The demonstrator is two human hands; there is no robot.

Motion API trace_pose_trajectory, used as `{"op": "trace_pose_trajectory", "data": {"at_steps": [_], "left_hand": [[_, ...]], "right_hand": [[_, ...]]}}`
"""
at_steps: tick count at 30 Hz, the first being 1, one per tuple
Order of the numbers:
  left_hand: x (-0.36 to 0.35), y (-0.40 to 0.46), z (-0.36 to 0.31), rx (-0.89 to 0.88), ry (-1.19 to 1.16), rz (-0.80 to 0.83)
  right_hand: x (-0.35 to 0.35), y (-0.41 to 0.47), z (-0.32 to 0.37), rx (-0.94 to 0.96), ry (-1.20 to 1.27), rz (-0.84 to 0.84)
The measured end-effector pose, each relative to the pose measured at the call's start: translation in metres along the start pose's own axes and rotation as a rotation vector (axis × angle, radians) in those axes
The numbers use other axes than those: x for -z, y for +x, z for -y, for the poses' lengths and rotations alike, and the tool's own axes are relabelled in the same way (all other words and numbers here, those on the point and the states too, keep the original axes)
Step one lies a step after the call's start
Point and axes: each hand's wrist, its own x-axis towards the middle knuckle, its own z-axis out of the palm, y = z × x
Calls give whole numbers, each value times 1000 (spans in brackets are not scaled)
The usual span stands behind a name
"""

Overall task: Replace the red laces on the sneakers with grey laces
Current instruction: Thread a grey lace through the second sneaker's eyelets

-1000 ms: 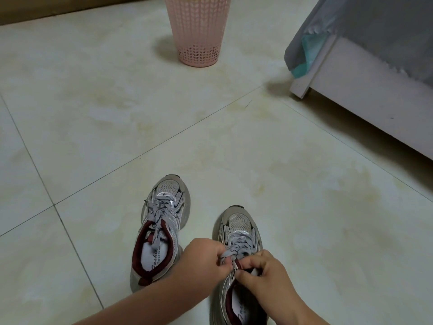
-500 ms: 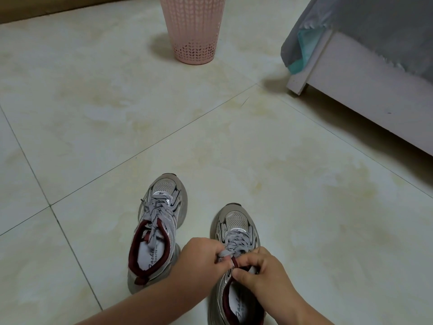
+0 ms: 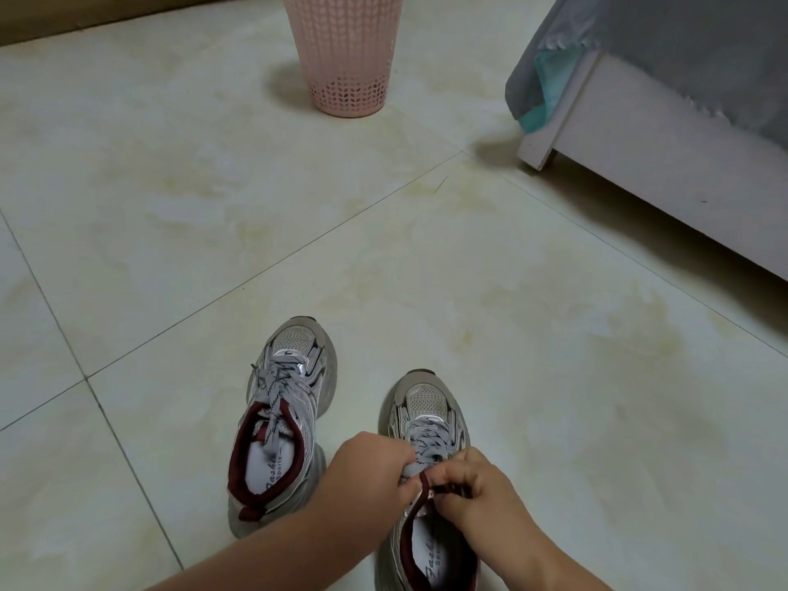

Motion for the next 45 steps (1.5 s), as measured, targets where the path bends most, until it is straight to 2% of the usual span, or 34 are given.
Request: {"op": "trace_pose_trajectory", "data": {"at_steps": [3,8,13,16,19,21,23,26,29,31,34,37,40,43,45], "left_hand": [[-3,1,-1,-4,-34,-22],[-2,7,9,258,-600,88],[-11,1,7,395,-801,76],[-12,-7,3,301,-646,-41],[-7,-16,-3,60,-124,-120],[-12,-22,-4,-88,42,-215],[-14,-30,-6,-99,-10,-174],[-24,-33,-2,7,-172,-41],[-29,-26,-2,224,-455,-87],[-33,-23,-2,297,-510,-114],[-34,-24,1,346,-549,-146],[-33,-25,2,340,-544,-129],[-32,-25,-1,334,-501,-113],[-29,-27,-3,297,-322,-97],[-24,-28,-5,194,-123,-97]], "right_hand": [[-1,2,-4,43,-71,-15],[-5,5,-11,93,-133,-72],[-5,4,-13,155,-264,-114],[-7,2,-14,179,-346,-125],[-9,1,-15,188,-368,-155],[-10,1,-16,187,-394,-182],[-11,0,-17,204,-408,-199],[-11,-1,-17,233,-406,-186],[-13,-2,-13,241,-435,-142],[-11,-4,-7,211,-376,-134],[6,-12,14,89,-142,-148],[30,-23,31,-7,140,-184],[31,-30,36,-81,279,-155],[19,-29,34,-117,266,-175],[18,-24,31,-124,196,-205]]}}
